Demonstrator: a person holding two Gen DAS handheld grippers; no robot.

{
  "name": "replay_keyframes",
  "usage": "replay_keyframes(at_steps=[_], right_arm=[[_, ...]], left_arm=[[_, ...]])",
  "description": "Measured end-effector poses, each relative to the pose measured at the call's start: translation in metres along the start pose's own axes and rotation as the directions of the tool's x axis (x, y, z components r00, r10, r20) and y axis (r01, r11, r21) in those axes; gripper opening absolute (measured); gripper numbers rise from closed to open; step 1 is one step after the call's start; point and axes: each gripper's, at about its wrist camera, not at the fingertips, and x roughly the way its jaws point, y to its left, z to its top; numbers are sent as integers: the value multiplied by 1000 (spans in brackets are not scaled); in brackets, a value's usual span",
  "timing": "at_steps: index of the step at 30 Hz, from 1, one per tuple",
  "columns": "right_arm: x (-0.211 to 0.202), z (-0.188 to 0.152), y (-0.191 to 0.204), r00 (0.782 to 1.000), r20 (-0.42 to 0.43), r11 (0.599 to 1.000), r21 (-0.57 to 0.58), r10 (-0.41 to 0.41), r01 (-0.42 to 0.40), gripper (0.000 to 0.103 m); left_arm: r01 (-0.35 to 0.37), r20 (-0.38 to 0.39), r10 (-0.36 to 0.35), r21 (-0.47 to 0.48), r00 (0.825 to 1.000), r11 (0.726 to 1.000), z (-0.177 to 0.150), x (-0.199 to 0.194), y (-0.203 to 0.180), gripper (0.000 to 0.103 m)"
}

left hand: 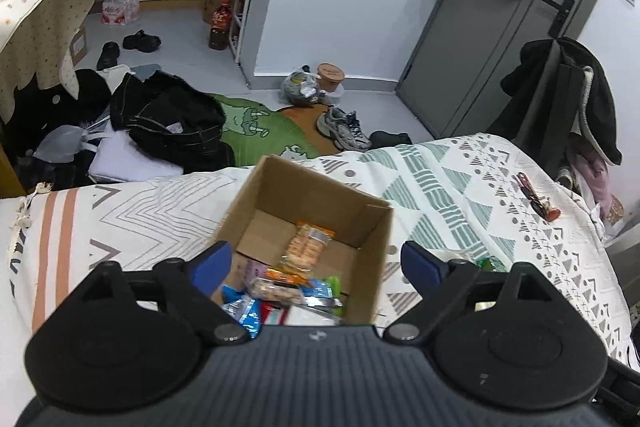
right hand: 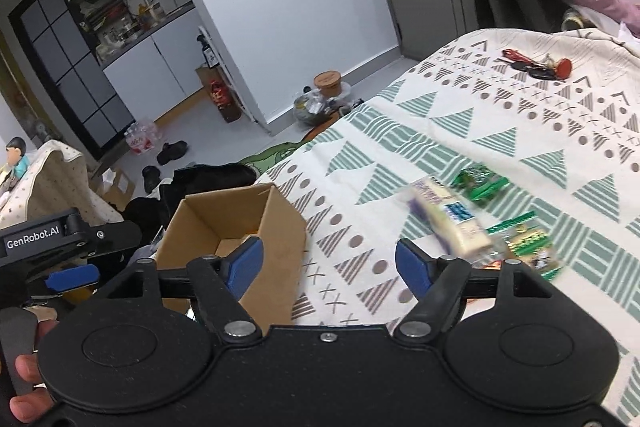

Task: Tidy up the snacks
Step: 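Move both open tools back over the remaining snacks on the bed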

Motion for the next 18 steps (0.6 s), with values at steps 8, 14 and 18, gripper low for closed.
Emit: replay_keyframes(at_steps=[8,14,18], right_arm=[[-21,4,-26,999,23,999,-22,-41,42,77],[-29,7,-54,996,20,996,7,-86,85,79],[-36,11,-70,995,25,995,4,-98,98,84]], left_arm=[[9,2,-10,25,1000,1000,-12,-4,-26,92],[34,-13,-34,43,999,998,-25,-2,-55,92],[51,-8,-51,61,999,997,-30,-5,-73,92]])
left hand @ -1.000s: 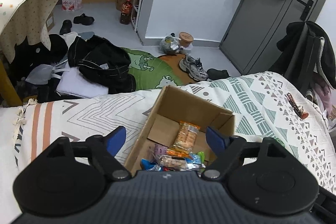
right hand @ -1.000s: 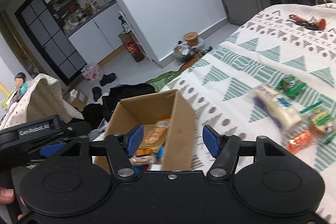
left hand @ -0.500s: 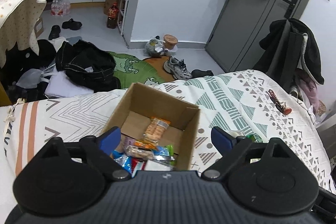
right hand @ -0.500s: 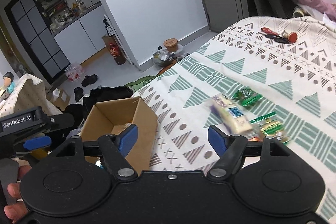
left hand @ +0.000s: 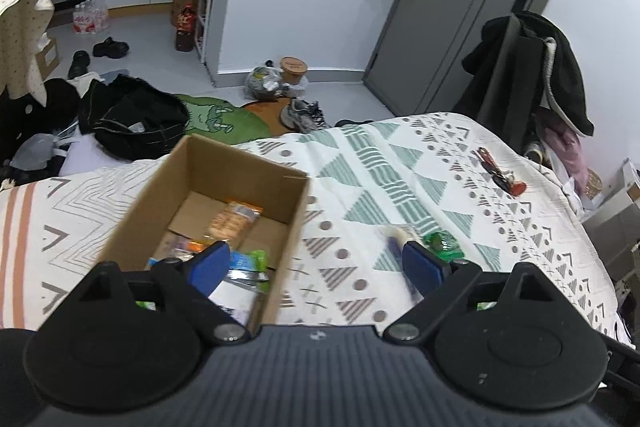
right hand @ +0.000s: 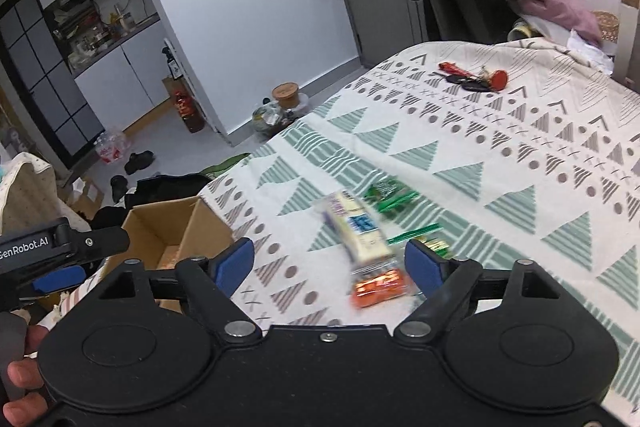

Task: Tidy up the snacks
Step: 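Move both open tools back over the remaining snacks on the bed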

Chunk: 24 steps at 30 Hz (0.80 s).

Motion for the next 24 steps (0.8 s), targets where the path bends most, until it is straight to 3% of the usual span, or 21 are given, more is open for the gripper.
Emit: replay_keyframes(at_steps=[13,24], right_arm=[[-2,-2,-51,1000,17,997,81,14,-15,85],[27,-10,-91,998,-61,982,185,-12,23,76]], left_arm=[[51,-4,-51,68,999,996,-22,21,-51,92],[83,-67,-77,89,995,993,-49,56,-81,91]])
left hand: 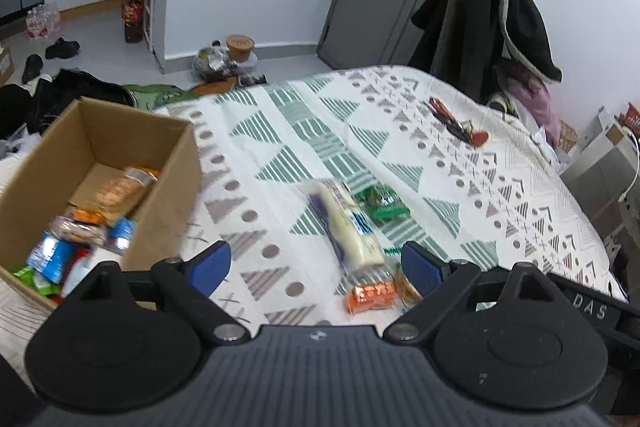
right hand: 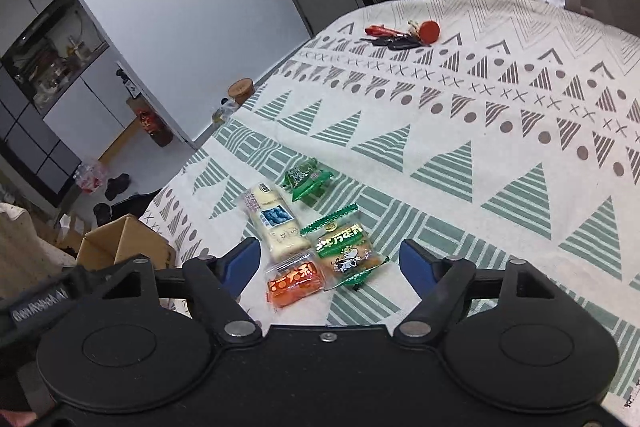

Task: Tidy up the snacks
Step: 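Move both open tools back over the remaining snacks on the bed, then grasp the orange packet with the left tool while the right tool grasps the green cow-print packet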

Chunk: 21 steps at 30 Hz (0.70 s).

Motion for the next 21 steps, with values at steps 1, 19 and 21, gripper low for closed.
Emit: replay_keyframes(at_steps=[1,19,21], right_arm=[[3,1,-1,1000,-4,1000,1,-1,1,76],[67,2,-18,993,-118,1000,8,-4,5,69],[76,1,-18,991,-134,1000,-4,-14,13,69]], left_arm=[[3,-8,-3,0,1000,1000,-2,5,-2,91],[-20,-107,16,-41,994,999,-12,74,-16,73],[-25,-127,19,-44,992,999,-12,80,-16,69]])
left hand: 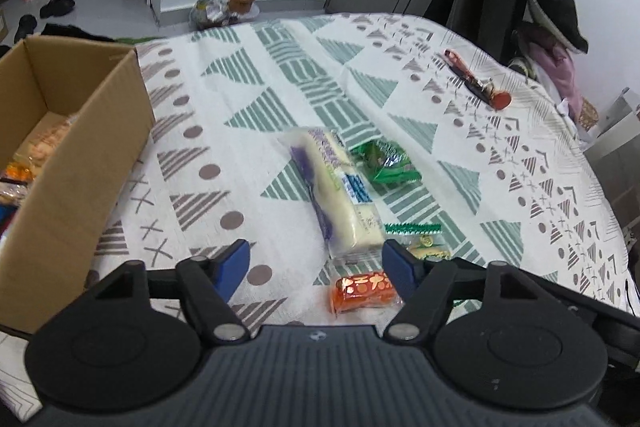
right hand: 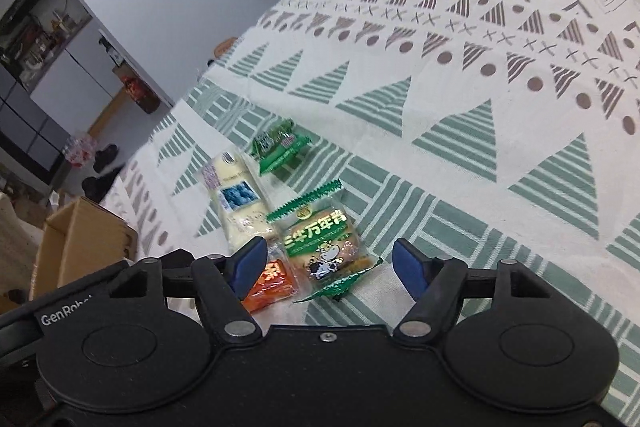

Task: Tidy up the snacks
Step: 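Grasp the orange packet with the left tool while the right tool grasps the green cow-print packet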

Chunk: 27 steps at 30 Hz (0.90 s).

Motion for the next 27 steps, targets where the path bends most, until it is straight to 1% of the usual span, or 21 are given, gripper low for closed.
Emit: replay_keyframes(at_steps=[3,7,9,10,12,13,14,16,18,20,25,27], right_arm=[[11,0,2,1000,-20,1000,-17,-5,5,69],[27,0,1,999,-53,1000,-31,-4,2,68],[30,-1,3,998,-54,998,-66,-23,19,60],[30,0,4,998,-53,997,-79,-27,23,58],[29,1,0,998,-52,998,-59,-23,20,43],[29,2,-4,998,-51,999,-44,-27,24,32],[27,3,-10,999,-53,1000,-18,-12,11,28],[25,5,-18,998,-56,1000,28,5,-3,25],[23,5,-20,999,-52,999,33,-1,3,19],[21,4,-19,998,-55,1000,22,-4,5,6],[21,2,-25,997,-70,999,37,-21,23,4],[18,2,-28,998,-64,999,49,-21,25,4]], left_arm=[[-7,-24,6,-16,1000,1000,3,9,1,65],[-14,-38,13,-7,999,1000,5,17,-3,63],[-10,-47,10,-5,999,1000,6,21,-5,63],[-10,-49,10,-6,999,1000,5,22,-6,63],[-9,-55,9,-2,998,1000,5,26,-8,63],[-7,-61,7,1,998,1000,4,28,-10,63],[-5,-65,5,4,998,1000,2,29,-13,63],[3,-69,-2,13,998,1000,0,32,-17,63],[5,-69,-3,22,998,1000,-2,35,-22,63],[4,-73,-2,29,997,1000,-5,38,-27,63],[-10,-99,15,55,995,998,-12,49,-34,63],[-5,-95,11,61,995,998,-15,52,-35,63]])
